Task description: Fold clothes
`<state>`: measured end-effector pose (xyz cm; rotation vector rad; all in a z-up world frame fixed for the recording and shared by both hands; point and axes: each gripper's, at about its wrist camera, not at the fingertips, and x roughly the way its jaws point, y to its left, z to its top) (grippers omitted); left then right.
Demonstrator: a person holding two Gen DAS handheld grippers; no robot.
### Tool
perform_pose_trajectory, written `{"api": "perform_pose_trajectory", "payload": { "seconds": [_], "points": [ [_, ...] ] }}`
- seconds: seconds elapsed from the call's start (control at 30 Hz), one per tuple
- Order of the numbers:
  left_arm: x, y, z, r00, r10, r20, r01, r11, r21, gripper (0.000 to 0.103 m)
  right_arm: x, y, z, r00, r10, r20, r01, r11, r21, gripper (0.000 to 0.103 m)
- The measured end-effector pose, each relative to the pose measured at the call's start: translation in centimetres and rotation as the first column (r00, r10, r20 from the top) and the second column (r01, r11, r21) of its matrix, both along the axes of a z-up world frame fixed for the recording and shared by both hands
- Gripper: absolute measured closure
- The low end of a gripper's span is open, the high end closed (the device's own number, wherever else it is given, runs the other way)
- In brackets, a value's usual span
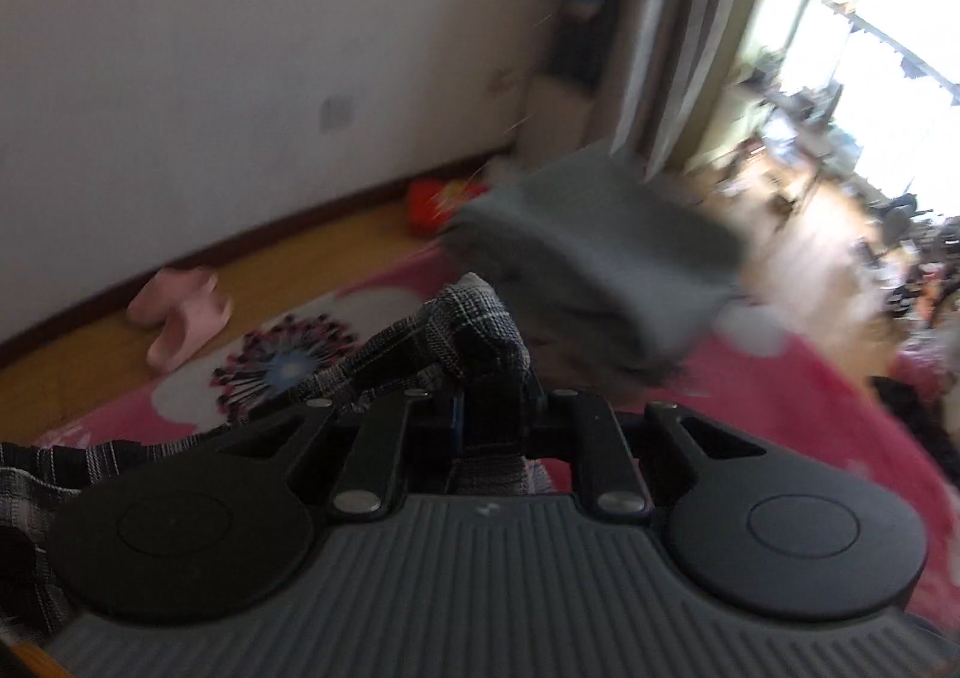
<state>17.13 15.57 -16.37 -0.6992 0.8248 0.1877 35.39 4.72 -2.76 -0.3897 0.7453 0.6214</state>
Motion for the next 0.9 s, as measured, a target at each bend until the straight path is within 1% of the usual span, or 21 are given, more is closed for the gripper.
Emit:
{"api": "perform_pose_trajectory", "payload": {
  "seconds": [0.07, 0.13, 0.2, 0.27, 0.33, 0.43, 0.5, 0.53, 0.57, 0.6, 0.63, 0.67, 0.7, 0.77, 0.8, 0.83, 0.87, 0.9],
  "points": [
    [-1.9, 2.8, 0.2, 0.998, 0.049, -0.032, -0.050, 0.999, -0.013, 0.093, 1.4, 2.9, -1.6, 0.998, 0.038, -0.050, -0.038, 0.999, -0.003, 0.090],
    [-1.9, 4.6, -0.2, 0.994, 0.095, -0.060, -0.097, 0.995, -0.033, 0.094, 3.8, 4.7, -2.9, 0.993, 0.093, -0.079, -0.093, 0.996, -0.006, 0.090],
    [-2.0, 6.3, -0.8, 0.989, 0.117, -0.089, -0.121, 0.992, -0.041, 0.094, 6.4, 6.8, -4.5, 0.983, 0.153, -0.100, -0.155, 0.988, -0.009, 0.090],
    [-1.8, 7.8, -1.7, 0.983, 0.137, -0.122, -0.143, 0.989, -0.041, 0.094, 7.2, 8.9, -5.9, 0.971, 0.205, -0.127, -0.207, 0.978, -0.009, 0.091],
    [-1.5, 9.1, -3.2, 0.974, 0.154, -0.167, -0.163, 0.986, -0.042, 0.093, 8.0, 10.6, -7.4, 0.954, 0.253, -0.159, -0.257, 0.966, -0.008, 0.091],
    [-1.1, 10.4, -5.8, 0.955, 0.167, -0.243, -0.181, 0.983, -0.038, 0.093, 8.5, 12.4, -10.5, 0.915, 0.328, -0.234, -0.339, 0.941, -0.010, 0.091],
    [-1.1, 10.6, -6.8, 0.940, 0.166, -0.300, -0.178, 0.984, -0.014, 0.093, 8.7, 13.0, -12.4, 0.894, 0.351, -0.279, -0.369, 0.929, -0.013, 0.090],
    [-1.0, 10.8, -7.3, 0.932, 0.153, -0.327, -0.168, 0.986, -0.018, 0.092, 8.8, 13.3, -13.4, 0.882, 0.361, -0.302, -0.383, 0.924, -0.014, 0.090],
    [-0.8, 11.1, -7.8, 0.925, 0.138, -0.355, -0.157, 0.987, -0.025, 0.091, 8.9, 13.5, -14.3, 0.870, 0.371, -0.324, -0.397, 0.918, -0.015, 0.089],
    [-0.7, 11.3, -8.4, 0.916, 0.123, -0.382, -0.146, 0.989, -0.031, 0.087, 9.4, 13.4, -14.8, 0.861, 0.368, -0.352, -0.388, 0.922, 0.013, 0.086],
    [-0.5, 11.5, -8.9, 0.906, 0.108, -0.408, -0.135, 0.990, -0.038, 0.078, 9.9, 13.3, -15.2, 0.851, 0.363, -0.380, -0.375, 0.926, 0.045, 0.083],
    [-0.9, 11.9, -8.8, 0.904, 0.119, -0.411, -0.142, 0.990, -0.026, 0.075, 11.0, 12.9, -15.2, 0.834, 0.344, -0.432, -0.338, 0.936, 0.094, 0.082],
    [-1.2, 12.4, -8.5, 0.903, 0.134, -0.409, -0.152, 0.988, -0.011, 0.071, 12.1, 12.2, -15.4, 0.811, 0.322, -0.488, -0.295, 0.946, 0.134, 0.079],
    [-2.0, 13.2, -8.1, 0.900, 0.165, -0.404, -0.171, 0.985, 0.020, 0.063, 14.3, 11.2, -15.3, 0.748, 0.275, -0.604, -0.196, 0.961, 0.194, 0.067],
    [-2.4, 13.7, -7.8, 0.898, 0.180, -0.402, -0.181, 0.983, 0.035, 0.056, 15.2, 10.5, -15.1, 0.716, 0.252, -0.651, -0.142, 0.966, 0.218, 0.048],
    [-2.8, 14.1, -7.6, 0.896, 0.195, -0.399, -0.191, 0.980, 0.050, 0.051, 15.9, 9.6, -14.8, 0.684, 0.237, -0.690, -0.089, 0.966, 0.244, 0.028],
    [-3.2, 14.5, -7.3, 0.894, 0.210, -0.396, -0.201, 0.978, 0.065, 0.051, 16.4, 8.6, -14.3, 0.666, 0.229, -0.710, -0.041, 0.961, 0.272, 0.021],
    [-3.6, 14.8, -6.6, 0.895, 0.227, -0.384, -0.207, 0.974, 0.094, 0.051, 16.6, 7.2, -13.4, 0.673, 0.225, -0.704, 0.002, 0.952, 0.306, 0.017]
  ]
}}
